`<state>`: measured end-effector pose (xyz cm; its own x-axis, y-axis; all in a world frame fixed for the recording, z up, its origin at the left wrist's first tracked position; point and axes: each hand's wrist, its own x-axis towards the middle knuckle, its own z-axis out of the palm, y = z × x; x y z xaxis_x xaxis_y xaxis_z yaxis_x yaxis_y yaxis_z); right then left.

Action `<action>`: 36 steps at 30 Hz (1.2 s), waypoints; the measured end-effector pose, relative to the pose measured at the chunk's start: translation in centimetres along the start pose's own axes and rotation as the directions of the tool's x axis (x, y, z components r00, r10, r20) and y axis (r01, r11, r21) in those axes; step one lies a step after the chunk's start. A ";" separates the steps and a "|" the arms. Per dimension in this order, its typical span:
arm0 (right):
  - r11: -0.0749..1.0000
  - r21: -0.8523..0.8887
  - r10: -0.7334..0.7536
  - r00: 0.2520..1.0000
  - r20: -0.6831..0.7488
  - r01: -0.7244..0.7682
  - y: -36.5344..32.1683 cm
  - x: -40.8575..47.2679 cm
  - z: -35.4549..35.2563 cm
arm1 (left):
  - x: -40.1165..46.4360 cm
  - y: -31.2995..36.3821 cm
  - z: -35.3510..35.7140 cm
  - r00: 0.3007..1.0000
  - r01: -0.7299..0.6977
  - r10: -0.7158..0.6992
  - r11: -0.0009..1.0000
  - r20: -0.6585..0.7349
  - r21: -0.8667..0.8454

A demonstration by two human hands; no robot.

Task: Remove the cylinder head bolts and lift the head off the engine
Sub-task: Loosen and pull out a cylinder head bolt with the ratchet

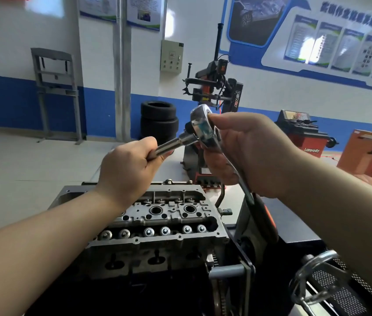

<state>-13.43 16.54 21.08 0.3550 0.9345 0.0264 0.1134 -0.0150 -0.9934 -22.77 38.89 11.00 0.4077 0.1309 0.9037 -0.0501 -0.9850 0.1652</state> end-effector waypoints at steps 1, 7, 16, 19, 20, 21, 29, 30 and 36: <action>1.000 0.004 0.000 1.000 0.009 0.000 0.2 0.1 0.1 | -0.1 0.2 0.1 1.000 0.007 -0.007 1.000 -0.007 0.002; 0.994 0.103 -0.028 0.999 -0.023 0.030 0.5 -0.1 -0.2 | 0.2 0.3 -0.1 0.991 0.086 -0.081 0.995 -0.108 0.045; 0.998 0.068 -0.001 1.000 -0.028 0.003 0.7 0.0 -0.2 | 0.1 -0.1 -0.6 0.996 0.037 -0.027 0.991 -0.080 0.132; 0.999 0.046 0.013 1.000 -0.015 -0.013 0.9 0.0 -0.3 | 0.0 -0.3 -1.0 0.997 0.020 -0.010 0.990 -0.071 0.141; 0.999 0.040 0.016 1.000 -0.004 -0.016 1.0 0.1 -0.3 | -0.1 -0.5 -1.1 0.998 -0.005 0.013 0.992 -0.064 0.124; 0.999 0.036 0.015 1.000 0.011 -0.015 1.1 0.1 -0.3 | -0.2 -0.7 -1.2 0.998 -0.033 0.037 0.995 -0.051 0.091; 0.999 -0.028 -0.013 0.994 0.107 0.016 0.9 -0.1 0.2 | -0.7 -0.6 -1.7 0.996 0.005 0.011 0.982 0.088 -0.189; 0.999 -0.049 -0.012 0.994 0.110 0.018 0.9 -0.1 0.2 | -0.6 -0.5 -1.8 0.992 0.019 0.009 0.974 0.127 -0.225; 0.996 -0.082 -0.012 0.997 0.074 0.018 1.3 -0.5 1.1 | -0.4 -0.2 -2.1 0.982 0.082 -0.032 0.960 0.185 -0.268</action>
<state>-14.46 16.40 19.61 0.2838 0.9584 0.0301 0.1953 -0.0270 -0.9804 -24.84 39.27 11.39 0.5708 0.1394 0.8092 -0.2592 -0.9045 0.3386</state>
